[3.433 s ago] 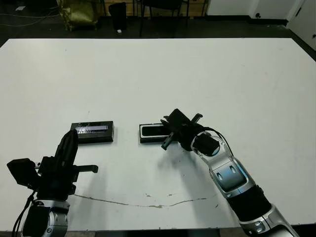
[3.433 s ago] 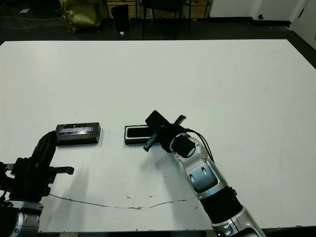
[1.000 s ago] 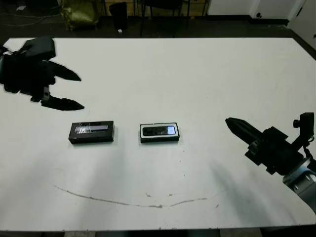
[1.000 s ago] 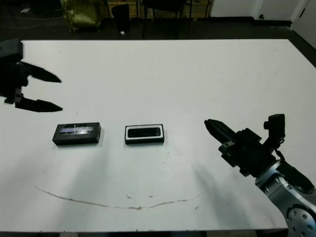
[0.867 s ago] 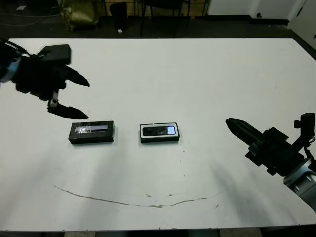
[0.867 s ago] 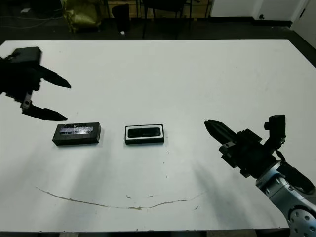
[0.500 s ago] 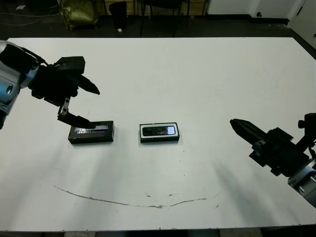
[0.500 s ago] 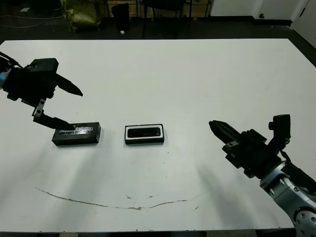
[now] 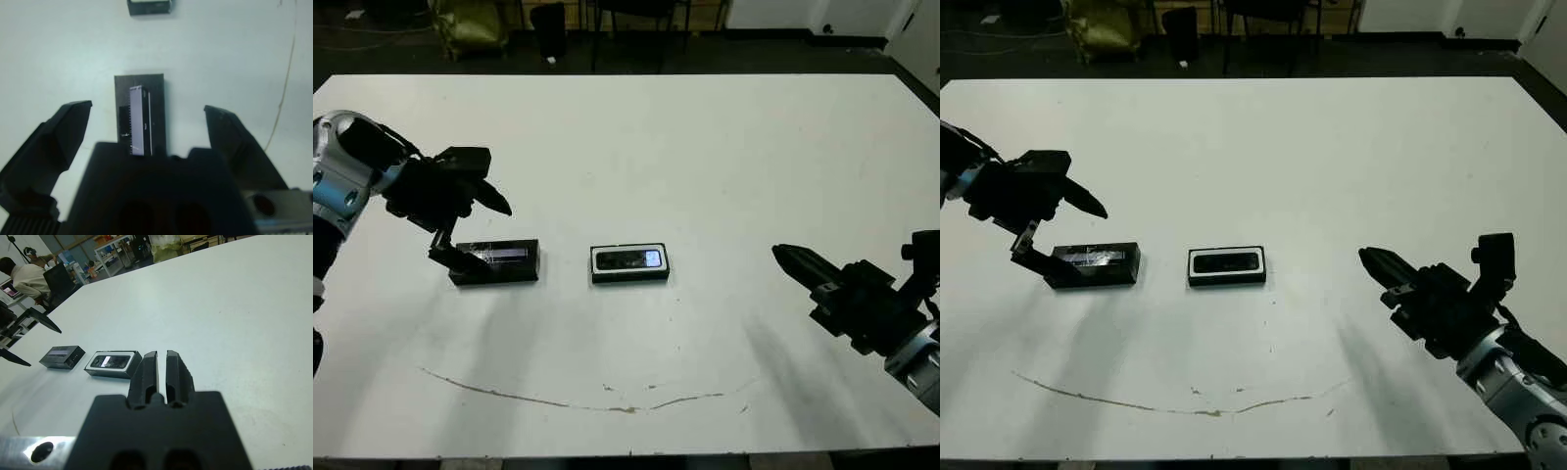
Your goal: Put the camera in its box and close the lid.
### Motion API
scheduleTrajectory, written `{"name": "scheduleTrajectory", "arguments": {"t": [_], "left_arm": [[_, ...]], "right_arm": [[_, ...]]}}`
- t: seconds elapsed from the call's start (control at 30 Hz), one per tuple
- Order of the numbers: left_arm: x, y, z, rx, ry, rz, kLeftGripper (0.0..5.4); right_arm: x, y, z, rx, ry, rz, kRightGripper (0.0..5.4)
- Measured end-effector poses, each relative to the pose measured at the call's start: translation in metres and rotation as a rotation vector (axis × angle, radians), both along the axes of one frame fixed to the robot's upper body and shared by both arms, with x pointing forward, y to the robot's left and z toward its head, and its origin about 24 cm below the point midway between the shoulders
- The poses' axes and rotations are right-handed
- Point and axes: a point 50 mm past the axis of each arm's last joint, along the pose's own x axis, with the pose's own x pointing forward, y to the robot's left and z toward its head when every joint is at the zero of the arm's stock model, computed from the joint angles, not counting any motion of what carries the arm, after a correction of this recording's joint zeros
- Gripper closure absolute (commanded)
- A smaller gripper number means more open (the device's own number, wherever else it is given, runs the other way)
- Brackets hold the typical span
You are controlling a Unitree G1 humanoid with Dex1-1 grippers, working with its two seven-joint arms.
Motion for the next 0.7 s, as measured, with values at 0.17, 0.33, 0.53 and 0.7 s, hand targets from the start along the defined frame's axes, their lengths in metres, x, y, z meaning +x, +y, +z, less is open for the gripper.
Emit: {"name": "scheduleTrajectory", "arguments": {"t": [0.17,0.33,0.53,0.7], "left_arm": [[0.0,0.002,-0.004,0.01,0.02,0.012,0.01],[0.0,0.002,-0.007,0.038,0.018,-0.006,0.01],[0.001,-0.002,-0.013,0.071,0.031,-0.012,0.01],[0.002,-0.004,-0.017,0.083,0.044,-0.001,0.01]], "right_arm": [[0.0,-0.001,-0.005,0.01,0.008,0.015,5.4],[-0.001,0.0,-0.008,-0.002,0.016,0.014,5.4],[-0.004,0.002,-0.004,-0.029,0.002,0.012,5.4],[-0.006,0.002,-0.002,-0.049,-0.005,0.013,5.4]]}}
